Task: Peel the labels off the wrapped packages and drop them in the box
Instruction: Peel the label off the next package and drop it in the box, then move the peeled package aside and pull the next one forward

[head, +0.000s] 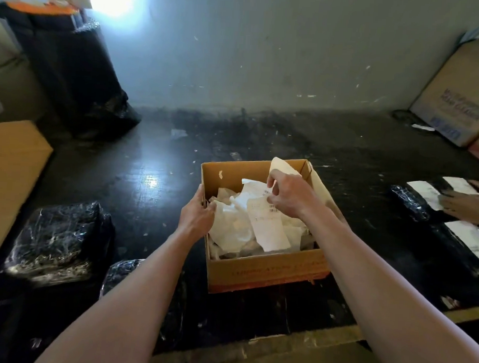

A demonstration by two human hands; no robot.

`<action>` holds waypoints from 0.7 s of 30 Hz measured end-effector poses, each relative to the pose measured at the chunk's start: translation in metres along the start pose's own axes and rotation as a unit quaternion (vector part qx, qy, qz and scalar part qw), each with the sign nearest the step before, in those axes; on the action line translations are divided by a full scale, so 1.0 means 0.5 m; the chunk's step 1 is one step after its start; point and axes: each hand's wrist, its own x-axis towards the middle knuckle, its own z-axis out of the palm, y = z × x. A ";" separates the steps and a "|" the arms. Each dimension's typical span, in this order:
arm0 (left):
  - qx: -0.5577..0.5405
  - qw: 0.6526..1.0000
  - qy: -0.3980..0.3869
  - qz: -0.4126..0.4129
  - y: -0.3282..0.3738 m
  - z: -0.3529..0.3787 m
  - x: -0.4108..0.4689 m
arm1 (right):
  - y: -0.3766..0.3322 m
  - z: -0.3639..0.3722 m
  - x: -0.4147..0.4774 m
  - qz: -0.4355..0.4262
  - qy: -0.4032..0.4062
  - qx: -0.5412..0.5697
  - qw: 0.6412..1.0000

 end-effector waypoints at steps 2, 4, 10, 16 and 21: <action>-0.007 1.000 0.000 -0.005 -0.001 0.001 0.001 | -0.003 -0.001 -0.001 -0.006 0.001 -0.002 1.000; 0.003 1.000 0.003 -0.011 0.002 0.002 0.000 | -0.003 -0.003 -0.003 -0.015 0.001 -0.011 1.000; 0.025 0.999 0.012 -0.025 0.007 0.005 0.000 | -0.017 -0.018 -0.006 -0.043 -0.011 -0.005 0.999; 0.032 0.999 -0.002 -0.026 0.021 -0.012 -0.004 | -0.070 -0.037 0.006 -0.057 -0.011 -0.002 0.998; 0.070 0.997 0.011 -0.025 0.044 -0.067 -0.015 | -0.146 -0.021 0.023 -0.062 -0.039 -0.022 0.997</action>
